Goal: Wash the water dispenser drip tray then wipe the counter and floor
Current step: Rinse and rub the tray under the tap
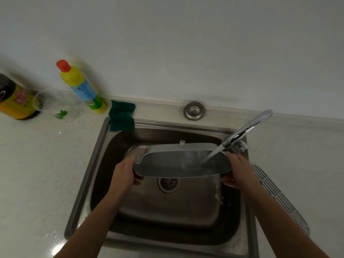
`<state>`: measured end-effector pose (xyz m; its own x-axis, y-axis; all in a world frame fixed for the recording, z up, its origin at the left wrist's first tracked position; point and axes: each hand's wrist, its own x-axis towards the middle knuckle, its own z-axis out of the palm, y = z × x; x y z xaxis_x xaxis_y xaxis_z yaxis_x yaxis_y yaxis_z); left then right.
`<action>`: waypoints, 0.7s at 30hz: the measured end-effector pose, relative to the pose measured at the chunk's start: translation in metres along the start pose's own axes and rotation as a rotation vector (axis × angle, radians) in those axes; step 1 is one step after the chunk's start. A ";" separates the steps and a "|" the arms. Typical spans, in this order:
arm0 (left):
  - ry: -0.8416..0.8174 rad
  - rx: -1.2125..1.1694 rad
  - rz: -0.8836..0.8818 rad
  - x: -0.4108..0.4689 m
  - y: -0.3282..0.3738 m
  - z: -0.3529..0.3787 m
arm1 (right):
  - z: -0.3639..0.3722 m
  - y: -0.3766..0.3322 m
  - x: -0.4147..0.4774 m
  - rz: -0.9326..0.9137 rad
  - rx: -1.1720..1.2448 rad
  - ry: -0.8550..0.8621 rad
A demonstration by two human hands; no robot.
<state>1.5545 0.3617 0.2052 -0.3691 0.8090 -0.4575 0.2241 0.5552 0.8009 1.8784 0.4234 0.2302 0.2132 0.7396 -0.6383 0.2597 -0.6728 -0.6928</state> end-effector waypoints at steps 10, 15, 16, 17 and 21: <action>-0.189 -0.174 -0.427 0.003 -0.026 0.088 | -0.032 -0.019 -0.050 -0.444 -0.316 0.236; -0.175 -0.340 -0.443 0.002 -0.025 0.091 | -0.036 -0.003 -0.054 -0.450 -0.255 0.220; -0.161 -0.371 -0.429 0.003 -0.024 0.087 | -0.037 0.001 -0.052 -0.415 -0.216 0.200; -0.152 -0.386 -0.406 0.003 -0.023 0.082 | -0.037 0.006 -0.050 -0.372 -0.156 0.171; -0.115 -0.480 -0.254 0.003 -0.010 0.058 | -0.028 0.017 -0.044 -0.246 0.195 0.054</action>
<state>1.6033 0.3703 0.1735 -0.2516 0.6919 -0.6768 -0.3053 0.6068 0.7339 1.8996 0.3800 0.2562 0.2170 0.8769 -0.4288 0.1256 -0.4607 -0.8786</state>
